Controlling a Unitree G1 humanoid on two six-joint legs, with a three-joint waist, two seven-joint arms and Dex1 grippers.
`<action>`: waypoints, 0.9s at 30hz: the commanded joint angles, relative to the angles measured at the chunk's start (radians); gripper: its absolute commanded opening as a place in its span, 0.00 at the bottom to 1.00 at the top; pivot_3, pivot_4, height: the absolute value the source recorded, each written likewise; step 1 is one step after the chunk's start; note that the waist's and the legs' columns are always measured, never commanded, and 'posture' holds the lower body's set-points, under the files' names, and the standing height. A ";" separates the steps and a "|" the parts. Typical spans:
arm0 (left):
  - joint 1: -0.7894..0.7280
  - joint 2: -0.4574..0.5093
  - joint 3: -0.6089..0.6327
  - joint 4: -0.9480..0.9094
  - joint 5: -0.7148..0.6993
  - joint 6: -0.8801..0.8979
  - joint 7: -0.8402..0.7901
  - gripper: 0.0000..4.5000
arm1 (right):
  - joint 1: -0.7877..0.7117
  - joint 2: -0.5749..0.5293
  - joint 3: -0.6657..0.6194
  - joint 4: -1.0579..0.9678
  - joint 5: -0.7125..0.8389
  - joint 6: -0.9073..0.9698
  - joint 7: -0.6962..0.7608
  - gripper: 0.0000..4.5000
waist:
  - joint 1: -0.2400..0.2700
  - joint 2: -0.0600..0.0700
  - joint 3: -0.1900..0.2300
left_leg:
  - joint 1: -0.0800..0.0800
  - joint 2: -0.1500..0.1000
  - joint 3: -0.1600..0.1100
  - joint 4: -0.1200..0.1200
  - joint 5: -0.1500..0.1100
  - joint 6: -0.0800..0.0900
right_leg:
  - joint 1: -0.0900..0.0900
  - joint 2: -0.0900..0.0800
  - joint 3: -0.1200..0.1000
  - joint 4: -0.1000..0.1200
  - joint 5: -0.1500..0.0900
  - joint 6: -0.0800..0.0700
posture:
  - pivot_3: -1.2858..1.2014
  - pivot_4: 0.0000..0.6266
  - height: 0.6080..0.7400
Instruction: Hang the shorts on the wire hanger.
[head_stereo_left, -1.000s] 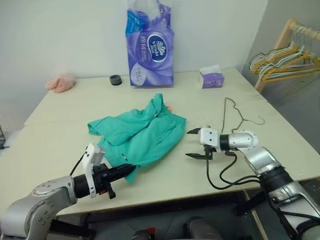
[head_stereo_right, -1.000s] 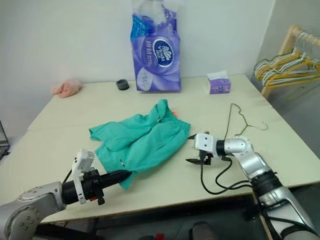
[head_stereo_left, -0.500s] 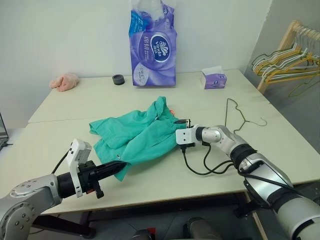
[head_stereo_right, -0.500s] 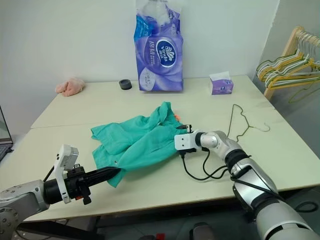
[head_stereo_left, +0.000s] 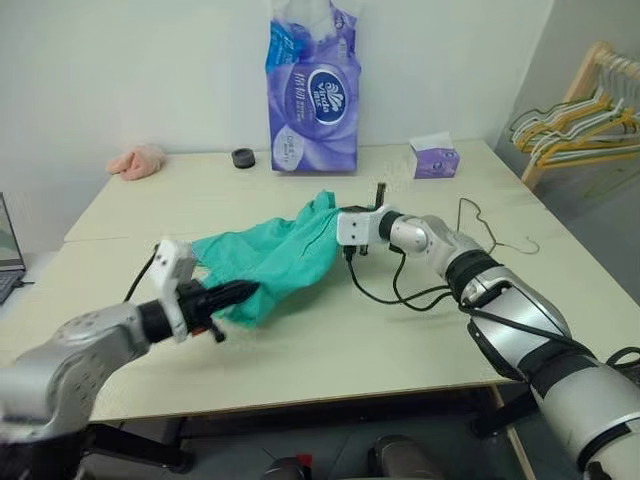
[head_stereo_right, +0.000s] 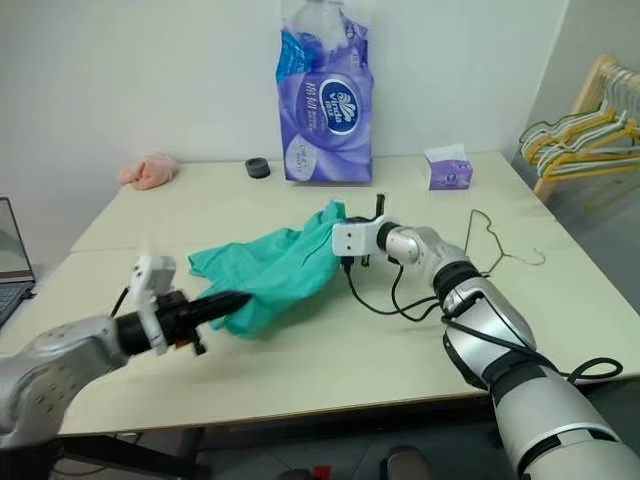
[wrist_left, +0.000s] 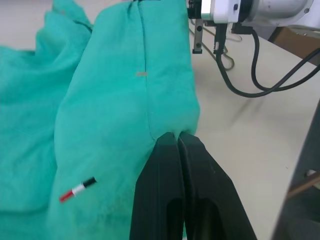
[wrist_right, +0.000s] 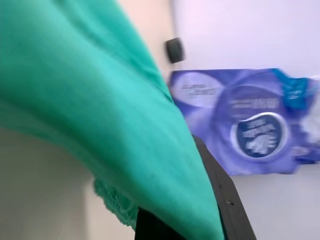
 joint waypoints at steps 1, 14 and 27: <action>-0.302 0.006 -0.045 0.306 0.251 -0.326 0.110 0.00 | -0.186 -0.035 -0.085 -0.014 0.039 -0.007 -0.120 0.01 | -0.002 -0.001 0.001 | -0.003 0.000 -0.001 -0.002 0.003 -0.002 | -0.005 0.000 0.000 -0.002 0.003 -0.001 | 0.46 0.00 1.00; -0.128 0.195 -0.132 0.299 0.548 -0.756 0.031 0.00 | -0.011 -0.157 -0.047 -0.068 -0.005 -0.276 0.004 0.01 | -0.115 0.001 -0.018 | -0.001 0.000 0.027 -0.016 -0.002 0.004 | -0.015 -0.005 0.026 -0.001 -0.001 0.012 | 0.45 0.02 1.00; 0.544 0.443 0.076 -0.260 0.186 -0.246 -0.433 0.00 | 0.581 -0.337 -0.010 -1.032 0.538 0.168 1.078 0.01 | -0.084 0.001 -0.014 | 0.000 0.003 0.022 -0.014 -0.001 0.008 | -0.013 -0.001 0.023 -0.002 0.002 0.011 | 0.45 0.02 1.00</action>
